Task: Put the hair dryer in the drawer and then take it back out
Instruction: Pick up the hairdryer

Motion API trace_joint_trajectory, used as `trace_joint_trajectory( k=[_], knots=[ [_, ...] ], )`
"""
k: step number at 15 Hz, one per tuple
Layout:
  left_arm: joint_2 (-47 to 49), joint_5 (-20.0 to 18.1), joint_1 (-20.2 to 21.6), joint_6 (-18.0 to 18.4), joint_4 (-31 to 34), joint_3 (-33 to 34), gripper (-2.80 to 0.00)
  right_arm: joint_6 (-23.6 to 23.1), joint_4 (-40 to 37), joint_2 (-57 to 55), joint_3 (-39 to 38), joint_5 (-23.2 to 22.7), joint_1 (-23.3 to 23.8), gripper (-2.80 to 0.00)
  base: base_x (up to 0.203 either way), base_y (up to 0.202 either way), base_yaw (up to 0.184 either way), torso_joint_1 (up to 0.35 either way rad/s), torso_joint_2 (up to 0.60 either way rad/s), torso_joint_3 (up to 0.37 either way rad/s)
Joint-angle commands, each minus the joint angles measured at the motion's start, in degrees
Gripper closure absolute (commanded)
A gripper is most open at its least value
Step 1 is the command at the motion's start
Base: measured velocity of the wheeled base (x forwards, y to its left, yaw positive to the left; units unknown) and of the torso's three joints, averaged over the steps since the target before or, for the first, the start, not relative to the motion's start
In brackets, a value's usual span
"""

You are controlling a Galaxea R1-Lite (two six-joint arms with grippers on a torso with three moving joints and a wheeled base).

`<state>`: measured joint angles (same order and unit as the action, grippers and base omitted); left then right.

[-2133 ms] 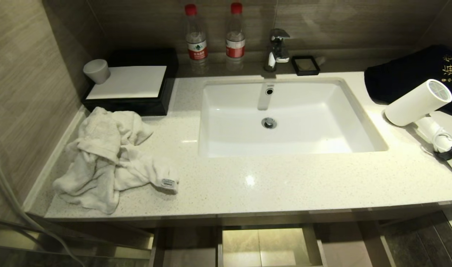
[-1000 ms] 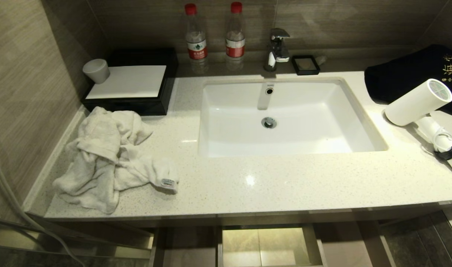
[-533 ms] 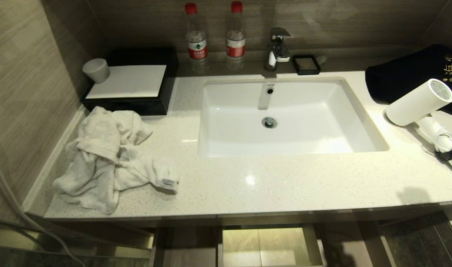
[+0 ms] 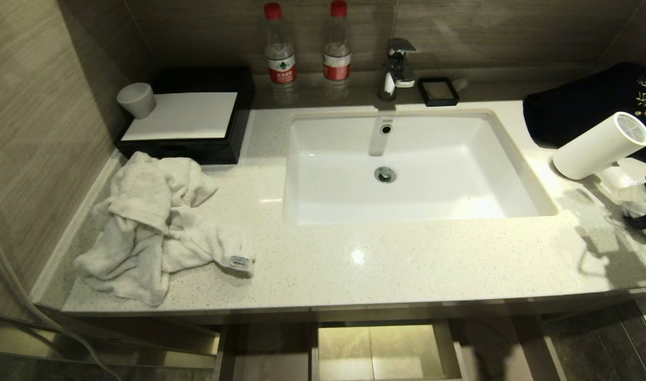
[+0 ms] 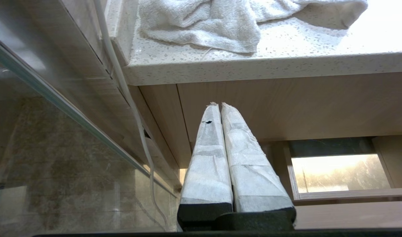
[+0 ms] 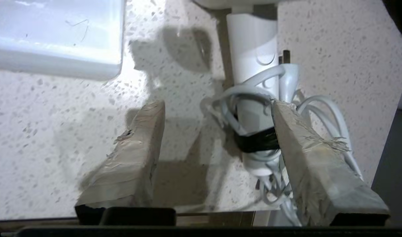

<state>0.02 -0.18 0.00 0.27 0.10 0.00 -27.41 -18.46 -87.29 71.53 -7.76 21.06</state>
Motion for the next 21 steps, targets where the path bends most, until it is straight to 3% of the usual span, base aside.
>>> trace_joint_trajectory(
  k=[1,10,11,16,21],
  knots=[
    [0.1,0.0,0.0,0.0,0.0,0.1,0.0,-0.2,1.2,-6.6,5.4,-0.4,1.2,-2.8,0.0,0.0,0.0,0.0,0.0,0.0],
    [0.1,0.0,0.0,0.0,0.0,0.1,0.0,-0.2,3.2,-15.2,10.7,-7.5,2.1,-2.8,0.0,0.0,0.0,0.0,0.0,0.0],
    [0.1,0.0,0.0,0.0,0.0,0.1,0.0,-0.2,3.9,-15.5,10.8,-8.0,2.7,0.0,0.0,0.0,0.0,0.0,0.0,0.0],
    [0.1,0.0,0.0,0.0,0.0,0.1,0.0,-0.5,4.5,-16.4,10.1,-9.6,3.2,0.0,0.0,0.0,0.0,0.0,0.0,0.0],
    [0.1,0.0,0.0,0.0,0.0,0.1,0.0,-0.2,3.4,-10.4,9.1,-9.5,2.9,0.0,0.0,0.0,0.0,0.0,0.0,0.0]
  ],
)
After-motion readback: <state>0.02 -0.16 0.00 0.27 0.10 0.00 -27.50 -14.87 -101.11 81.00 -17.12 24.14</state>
